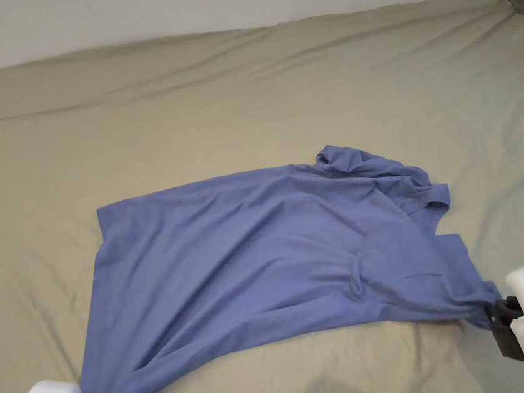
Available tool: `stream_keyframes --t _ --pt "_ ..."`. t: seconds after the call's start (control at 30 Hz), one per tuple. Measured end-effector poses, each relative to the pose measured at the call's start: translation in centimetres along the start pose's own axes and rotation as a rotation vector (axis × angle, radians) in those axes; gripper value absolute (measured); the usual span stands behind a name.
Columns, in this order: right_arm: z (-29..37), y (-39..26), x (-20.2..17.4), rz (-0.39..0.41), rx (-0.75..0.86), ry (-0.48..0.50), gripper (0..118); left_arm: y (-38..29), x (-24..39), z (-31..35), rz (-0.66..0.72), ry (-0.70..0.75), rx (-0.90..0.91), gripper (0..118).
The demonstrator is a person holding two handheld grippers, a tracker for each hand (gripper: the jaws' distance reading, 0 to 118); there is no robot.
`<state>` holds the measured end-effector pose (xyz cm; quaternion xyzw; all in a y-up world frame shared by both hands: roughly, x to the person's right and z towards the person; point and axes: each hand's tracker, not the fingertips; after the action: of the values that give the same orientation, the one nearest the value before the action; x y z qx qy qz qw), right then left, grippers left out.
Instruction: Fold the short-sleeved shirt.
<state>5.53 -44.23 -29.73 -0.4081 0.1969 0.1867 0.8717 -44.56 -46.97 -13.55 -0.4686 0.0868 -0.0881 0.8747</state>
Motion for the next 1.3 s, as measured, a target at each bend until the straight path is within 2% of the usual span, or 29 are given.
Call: stream_keyframes --t 0.13,0.17,0.27,0.3,0.4,0.43,0.57,0.7,0.77,0.9,0.93,0.97,1.0,1.03,1.07,1.1,1.17,1.3 --pt "1.8 -2.9 1.0 0.009 -0.069 0.016 7 -1.1 -0.5 2.3 0.017 0.011 -0.004 5" --pt "2.3 -3.6 1.7 -0.007 -0.077 0.024 7 -1.2 -0.9 3.0 0.006 0.015 -0.005 5" --pt "4.7 -4.8 3.1 -0.136 -0.082 0.108 7 -1.7 -1.8 5.1 -0.021 0.002 -0.004 5" --pt "5.4 -5.1 3.7 -0.142 -0.085 0.117 7 -1.9 -2.0 5.8 -0.034 -0.011 -0.009 5" --pt "7.7 -5.6 4.2 -0.091 -0.113 0.076 7 -3.0 -2.0 7.7 -0.091 -0.009 -0.041 5" --pt "8.8 -5.7 3.4 -0.071 -0.132 0.071 7 -3.5 -1.9 8.1 -0.111 -0.013 -0.050 5" --pt "10.4 -7.6 2.5 -0.067 -0.228 0.115 7 -6.6 -0.8 9.0 -0.145 -0.028 -0.084 5" --pt "9.7 -10.2 0.3 -0.026 -0.351 0.099 7 -9.9 0.7 8.0 -0.173 -0.050 -0.193 5" --pt "8.8 -11.3 -0.3 -0.040 -0.400 0.120 7 -11.4 1.1 7.3 -0.181 -0.065 -0.221 5" --pt "5.7 -13.2 0.4 -0.096 -0.405 0.108 8 -12.4 1.3 6.3 -0.100 -0.064 -0.182 5" --pt "5.5 -13.3 0.4 -0.115 -0.396 0.110 14 -12.1 1.2 6.3 -0.083 -0.067 -0.179 8" --pt "5.5 -13.1 0.6 -0.139 -0.377 0.094 32 -11.8 1.0 6.4 -0.057 -0.065 -0.175 23" --pt "6.0 -12.5 0.8 -0.161 -0.373 0.075 63 -11.4 0.8 6.7 -0.021 -0.036 -0.167 46" --pt "6.3 -12.1 0.9 -0.171 -0.358 0.041 92 -11.0 0.7 7.1 -0.005 -0.001 -0.157 76" --pt "6.9 -11.5 1.1 -0.155 -0.334 0.010 106 -10.4 0.4 7.7 0.010 0.022 -0.136 105" --pt "8.1 -10.6 1.2 -0.133 -0.284 -0.032 106 -9.7 0.0 8.9 0.047 0.034 -0.079 111" --pt "10.8 -8.1 1.0 -0.105 -0.142 -0.100 106 -7.9 -0.4 11.8 0.140 0.076 0.085 110" --pt "19.0 -1.2 -1.4 -0.115 0.205 -0.135 106 -2.1 -1.1 18.9 0.257 0.060 0.367 110"
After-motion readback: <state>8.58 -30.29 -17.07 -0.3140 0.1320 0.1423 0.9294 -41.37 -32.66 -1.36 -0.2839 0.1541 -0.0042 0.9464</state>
